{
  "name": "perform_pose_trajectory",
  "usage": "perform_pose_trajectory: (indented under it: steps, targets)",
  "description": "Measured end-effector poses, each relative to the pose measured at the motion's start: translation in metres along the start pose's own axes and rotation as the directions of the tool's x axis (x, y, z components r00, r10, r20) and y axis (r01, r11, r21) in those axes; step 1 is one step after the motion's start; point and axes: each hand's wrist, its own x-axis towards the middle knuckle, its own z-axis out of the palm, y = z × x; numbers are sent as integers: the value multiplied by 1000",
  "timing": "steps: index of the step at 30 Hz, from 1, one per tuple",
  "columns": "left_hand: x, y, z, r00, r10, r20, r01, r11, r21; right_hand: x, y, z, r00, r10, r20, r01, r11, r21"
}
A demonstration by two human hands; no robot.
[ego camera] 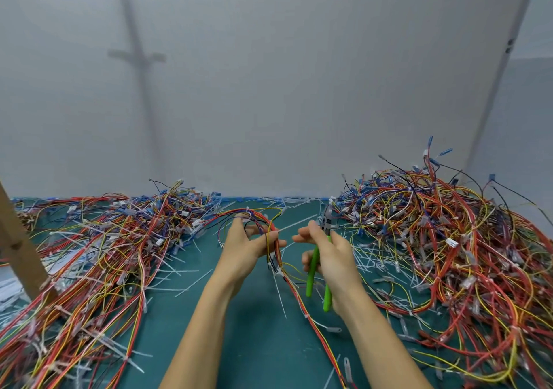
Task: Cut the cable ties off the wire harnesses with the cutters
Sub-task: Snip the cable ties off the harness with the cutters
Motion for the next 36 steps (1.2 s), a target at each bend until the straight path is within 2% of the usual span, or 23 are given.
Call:
perform_pose_trajectory:
  steps: [5,7,9,11,14,16,18,19,21,23,25,28,36]
  targets:
    - [1,0,-1,998,-51,22,53,997,-60,2,6,4,996,-94,9,90,928,-362]
    - [1,-1,-1,997,-65,33,67,996,-53,2,10,5,991,-130,19,125,890,-439]
    - [2,-1,-3,997,-79,26,80,994,-69,1,11,7,986,-164,7,154,913,-377]
    - [2,-1,-5,996,-88,5,88,992,-90,1,8,8,981,-186,-53,174,967,-188]
    - [3,0,-7,997,-75,-35,74,997,-34,2,-1,3,964,-228,-139,237,970,49]
    - [3,-1,-6,996,-60,-62,63,997,41,2,-5,0,950,-259,-173,280,953,116]
    - [3,-1,-6,996,-51,-72,55,997,59,2,-7,-2,940,-284,-187,306,946,103]
    - [4,-1,-5,996,-50,-69,53,997,55,2,-7,-3,936,-300,-185,312,949,38]
    - [4,0,-6,997,-52,-58,54,998,37,4,-4,-7,928,-341,-150,297,920,-255]
    - [4,-1,-6,997,-52,-49,52,999,6,5,1,-12,934,-355,-44,271,782,-562]
    - [5,-1,-5,998,-45,-45,44,999,-22,5,8,-13,944,-326,50,260,641,-722]
    - [4,1,-4,999,-31,-44,29,999,-46,1,15,-8,952,-286,107,248,518,-818]
    - [3,2,-1,998,6,-62,-11,996,-90,-4,17,-2,962,-196,192,266,497,-826]
